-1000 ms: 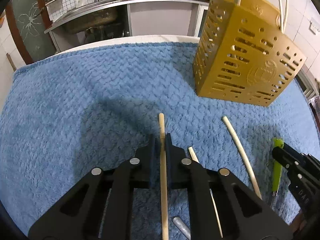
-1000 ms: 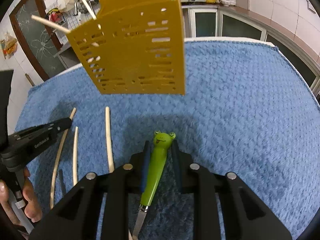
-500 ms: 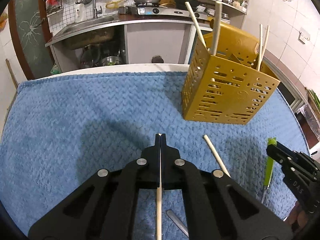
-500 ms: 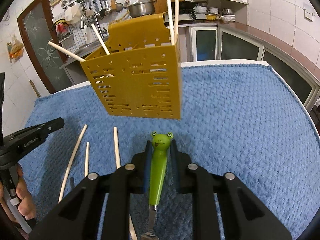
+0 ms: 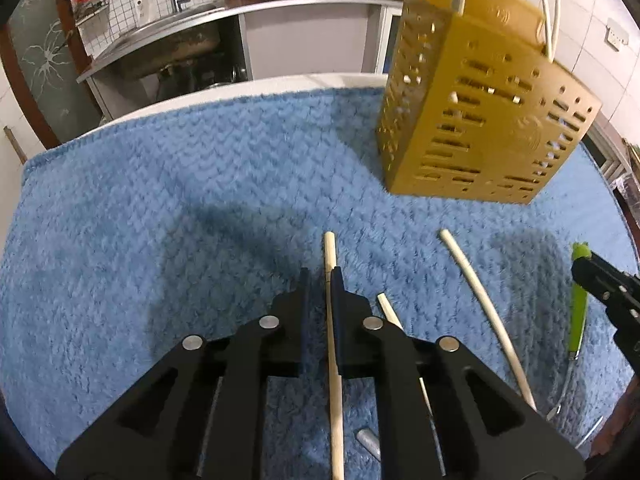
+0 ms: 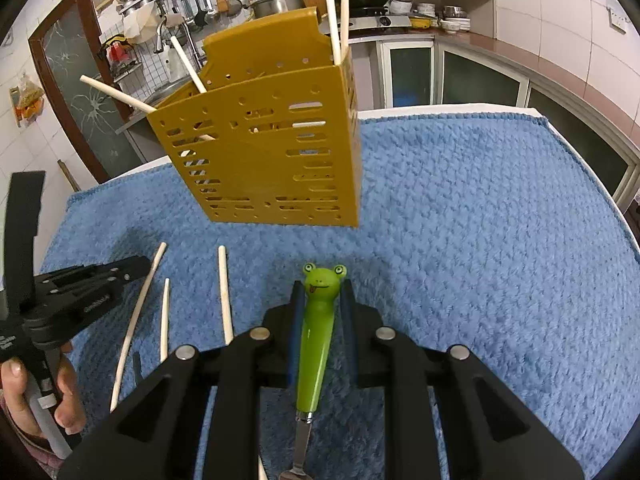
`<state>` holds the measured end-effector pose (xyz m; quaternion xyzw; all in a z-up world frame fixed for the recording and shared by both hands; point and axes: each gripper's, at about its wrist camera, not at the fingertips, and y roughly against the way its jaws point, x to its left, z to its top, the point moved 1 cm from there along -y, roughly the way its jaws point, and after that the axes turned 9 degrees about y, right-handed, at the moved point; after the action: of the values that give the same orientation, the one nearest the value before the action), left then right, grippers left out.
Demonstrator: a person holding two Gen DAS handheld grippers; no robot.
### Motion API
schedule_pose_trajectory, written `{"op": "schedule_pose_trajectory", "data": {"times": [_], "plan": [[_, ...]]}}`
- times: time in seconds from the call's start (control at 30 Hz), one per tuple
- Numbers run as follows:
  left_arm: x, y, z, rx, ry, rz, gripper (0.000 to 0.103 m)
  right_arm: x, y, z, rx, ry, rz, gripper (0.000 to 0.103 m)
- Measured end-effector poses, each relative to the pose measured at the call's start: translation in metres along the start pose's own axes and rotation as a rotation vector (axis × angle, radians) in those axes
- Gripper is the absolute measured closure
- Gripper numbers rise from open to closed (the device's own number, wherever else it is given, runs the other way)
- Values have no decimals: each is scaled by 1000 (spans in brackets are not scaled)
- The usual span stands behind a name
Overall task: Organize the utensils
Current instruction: 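Lift the chopstick toward the yellow holder with the left tool while the right tool carries the fork there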
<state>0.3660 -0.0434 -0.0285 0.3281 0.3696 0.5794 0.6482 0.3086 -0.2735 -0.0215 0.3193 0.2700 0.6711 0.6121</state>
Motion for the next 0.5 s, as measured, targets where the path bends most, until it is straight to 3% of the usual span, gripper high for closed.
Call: {"op": "schedule_pose_trajectory", "data": {"times": [0.13, 0.33, 0.5], "plan": [[-2, -5, -1, 0, -7, 21, 82, -1, -2, 0, 4, -3, 2, 84], [0, -7, -1, 19, -5, -9, 81, -2, -5, -1, 9, -5, 4, 84], [-4, -15, 0, 25, -23, 8, 81, 0, -8, -1, 16, -1, 1, 84]]}}
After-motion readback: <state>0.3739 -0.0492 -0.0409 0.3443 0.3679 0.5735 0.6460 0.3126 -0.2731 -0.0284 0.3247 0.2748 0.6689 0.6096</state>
